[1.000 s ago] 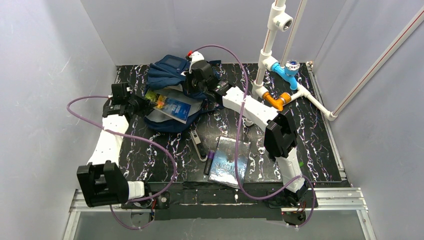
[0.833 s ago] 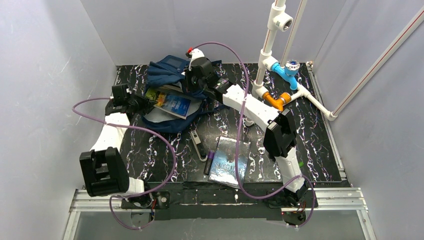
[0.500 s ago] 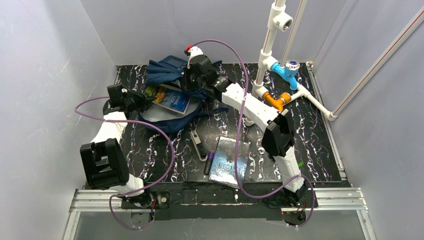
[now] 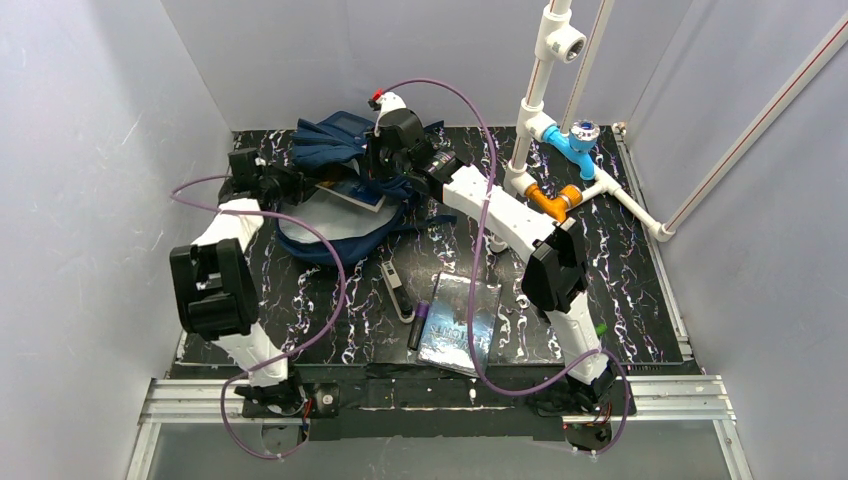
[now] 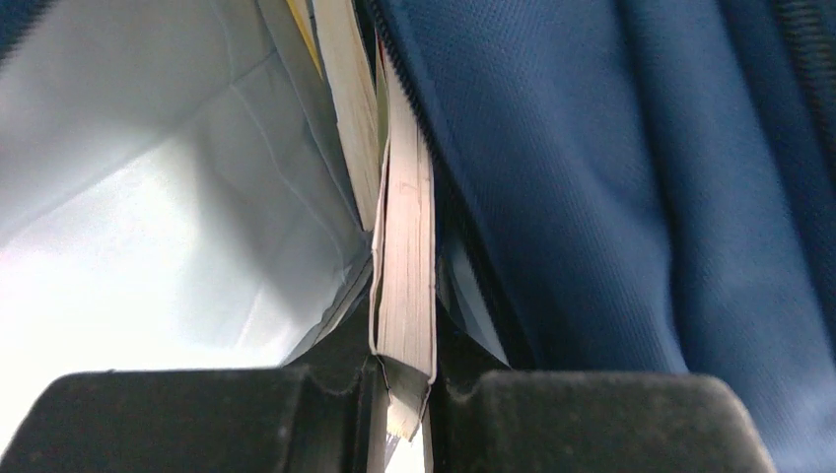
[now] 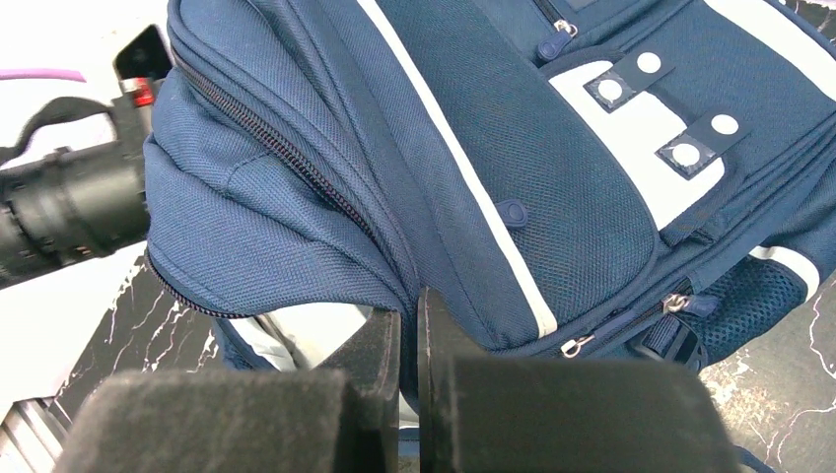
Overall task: Pack the student bag
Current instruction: Place the book in the student bag.
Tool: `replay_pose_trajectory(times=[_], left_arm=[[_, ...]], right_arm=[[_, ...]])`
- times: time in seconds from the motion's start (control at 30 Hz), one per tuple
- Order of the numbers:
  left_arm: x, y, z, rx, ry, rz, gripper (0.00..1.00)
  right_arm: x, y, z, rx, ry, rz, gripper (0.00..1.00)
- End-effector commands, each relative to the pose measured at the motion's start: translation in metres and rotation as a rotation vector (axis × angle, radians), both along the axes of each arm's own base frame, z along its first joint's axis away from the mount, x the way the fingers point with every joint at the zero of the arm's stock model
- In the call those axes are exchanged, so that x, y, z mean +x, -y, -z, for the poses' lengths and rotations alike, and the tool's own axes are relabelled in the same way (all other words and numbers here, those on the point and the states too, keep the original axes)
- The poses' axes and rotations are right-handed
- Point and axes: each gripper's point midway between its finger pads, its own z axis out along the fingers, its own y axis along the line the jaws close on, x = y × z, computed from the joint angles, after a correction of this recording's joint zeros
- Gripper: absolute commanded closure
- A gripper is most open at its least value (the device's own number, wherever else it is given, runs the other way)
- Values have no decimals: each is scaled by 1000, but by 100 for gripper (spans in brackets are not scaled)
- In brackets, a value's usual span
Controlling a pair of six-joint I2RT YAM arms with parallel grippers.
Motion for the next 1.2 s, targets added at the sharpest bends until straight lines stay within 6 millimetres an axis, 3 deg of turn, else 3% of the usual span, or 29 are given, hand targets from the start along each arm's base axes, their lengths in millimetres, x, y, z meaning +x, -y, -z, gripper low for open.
replay_pose_trajectory(times=[0.0, 0.37, 0.63, 0.73, 0.83, 0.87, 0.9, 1.17], left_arm=[[28, 26, -31, -37, 104, 39, 98], [90, 23, 34, -3, 21, -141, 100], [135, 16, 38, -1, 86, -194, 99], [122, 20, 49, -7, 12, -171, 67], [101, 16, 39, 65, 4, -151, 41], [94, 15, 36, 87, 4, -144, 25], [88, 13, 34, 100, 5, -130, 15], [24, 0, 9, 305, -62, -22, 2]], right_arm=[[8, -10, -94, 236, 135, 11, 99], [5, -15, -85, 229, 105, -8, 99], [4, -13, -78, 206, 95, -7, 99], [5, -10, -72, 181, 98, 0, 99], [10, -6, -64, 140, 114, 20, 99], [11, -5, -62, 129, 122, 23, 99], [12, -4, -60, 119, 128, 25, 99], [26, 5, -43, 20, 155, 60, 97]])
